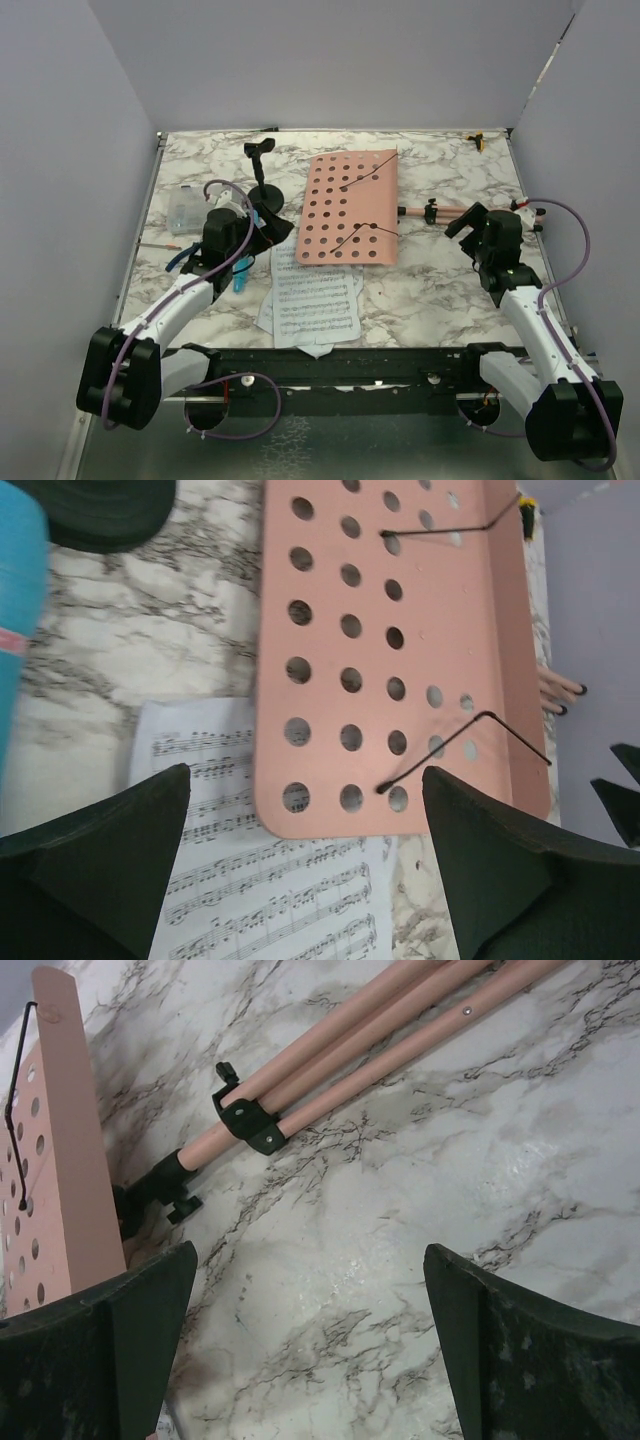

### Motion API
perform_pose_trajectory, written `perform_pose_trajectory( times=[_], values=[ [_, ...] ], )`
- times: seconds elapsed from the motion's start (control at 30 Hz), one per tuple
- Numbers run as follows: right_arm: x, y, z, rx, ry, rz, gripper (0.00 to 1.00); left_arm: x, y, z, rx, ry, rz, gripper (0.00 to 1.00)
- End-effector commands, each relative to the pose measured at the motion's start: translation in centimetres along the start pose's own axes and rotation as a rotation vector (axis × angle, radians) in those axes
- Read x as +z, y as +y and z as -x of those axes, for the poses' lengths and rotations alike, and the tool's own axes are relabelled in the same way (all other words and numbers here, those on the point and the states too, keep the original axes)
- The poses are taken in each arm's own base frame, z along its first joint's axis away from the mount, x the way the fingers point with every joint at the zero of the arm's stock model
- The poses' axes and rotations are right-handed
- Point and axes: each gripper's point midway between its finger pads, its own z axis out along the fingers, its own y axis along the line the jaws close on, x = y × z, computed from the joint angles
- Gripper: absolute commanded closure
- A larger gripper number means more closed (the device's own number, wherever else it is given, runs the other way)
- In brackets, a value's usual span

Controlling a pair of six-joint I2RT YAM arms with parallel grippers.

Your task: Set up the instrument practice props

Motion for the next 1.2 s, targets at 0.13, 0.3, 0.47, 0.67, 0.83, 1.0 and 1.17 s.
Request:
perform_pose_trajectory(
  times=[0.13,0.3,0.47,0.67,0.83,1.0,1.17],
  values=[
    [-1.1,3.1,-0.8,-0.067,0.053,0.203,0.00,2.5,-4.7,-5.6,-0.042,0.152,-0.165,0.01],
    [-1.0,4.0,-1.2,-0.064,0.064,0.256,0.00,2.9,-4.2,-7.0,-0.178,0.152,-0.105,0.01],
    [-0.7,5.3,-2.4,-0.064,0.125,0.324,0.00,1.4,-3.5,-6.6,-0.308,0.088,-0.074,0.01],
    [-0.6,6.6,-3.8,-0.069,0.210,0.399,0.00,0.7,-2.3,-6.9,-0.396,0.052,-0.056,0.01],
    [-1.6,8.9,-3.9,-0.053,0.211,0.549,0.00,0.8,-2.3,-7.9,-0.442,0.068,-0.114,0.01],
    [-2.2,10.4,-4.4,-0.032,0.240,0.648,0.00,1.4,-2.5,-8.7,-0.475,0.088,-0.167,0.02],
    [-2.2,10.7,-6.0,0.003,0.313,0.692,0.00,2.3,-3.0,-9.0,-0.474,0.104,-0.212,0.06]
  ],
)
